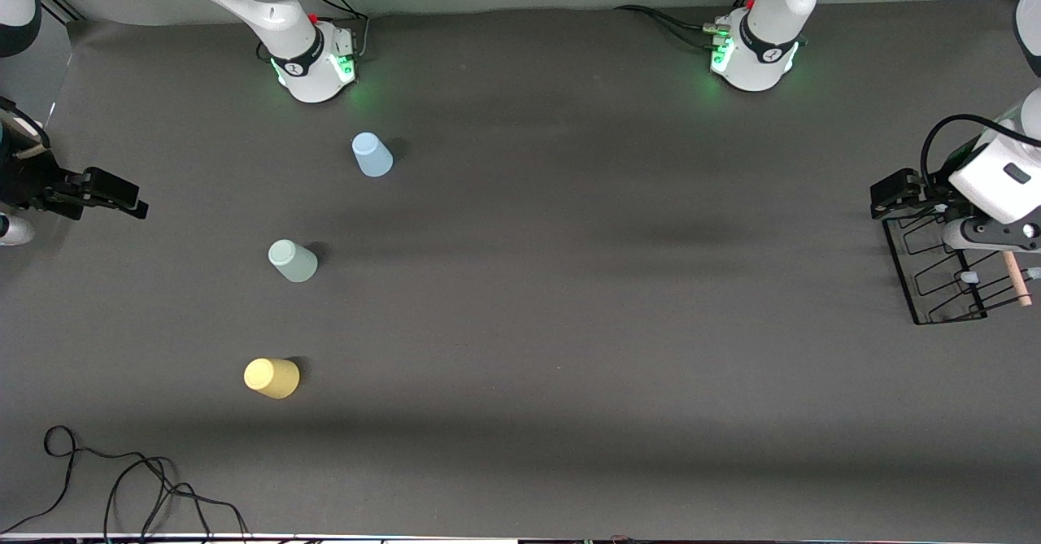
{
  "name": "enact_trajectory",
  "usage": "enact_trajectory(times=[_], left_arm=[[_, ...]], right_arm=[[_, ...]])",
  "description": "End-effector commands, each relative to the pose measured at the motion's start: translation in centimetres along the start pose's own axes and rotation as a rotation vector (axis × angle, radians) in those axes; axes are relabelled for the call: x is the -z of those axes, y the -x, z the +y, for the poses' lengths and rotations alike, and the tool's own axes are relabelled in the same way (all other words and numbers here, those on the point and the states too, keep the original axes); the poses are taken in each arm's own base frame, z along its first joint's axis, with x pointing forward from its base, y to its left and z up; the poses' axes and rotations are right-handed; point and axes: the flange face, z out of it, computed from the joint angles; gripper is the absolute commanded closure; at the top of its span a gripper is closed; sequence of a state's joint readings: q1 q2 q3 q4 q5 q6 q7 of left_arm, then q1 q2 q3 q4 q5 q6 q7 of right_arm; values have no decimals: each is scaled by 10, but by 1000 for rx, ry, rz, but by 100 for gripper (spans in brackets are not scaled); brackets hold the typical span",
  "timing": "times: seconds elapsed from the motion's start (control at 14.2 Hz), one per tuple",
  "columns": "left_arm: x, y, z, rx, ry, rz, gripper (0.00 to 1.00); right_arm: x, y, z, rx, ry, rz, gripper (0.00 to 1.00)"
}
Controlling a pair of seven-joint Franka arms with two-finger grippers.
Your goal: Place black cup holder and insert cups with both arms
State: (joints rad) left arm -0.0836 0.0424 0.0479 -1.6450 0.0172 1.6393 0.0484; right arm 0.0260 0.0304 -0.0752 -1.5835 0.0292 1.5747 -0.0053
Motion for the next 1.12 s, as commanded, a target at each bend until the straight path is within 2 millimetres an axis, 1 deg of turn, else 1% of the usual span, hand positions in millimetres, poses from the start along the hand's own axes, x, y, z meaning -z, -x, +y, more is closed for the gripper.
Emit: enact_trajectory(times=[0.0, 0.14, 1.05], left_arm=[[9, 4, 0, -5, 12, 18, 0], [13, 5, 2, -8, 12, 21, 0], [12, 8, 2, -7, 14, 0, 0]], right_arm=[[9, 7, 2, -3, 5, 10, 0], [9, 7, 2, 1, 6, 10, 0], [8, 7, 2, 9, 6, 8, 0]])
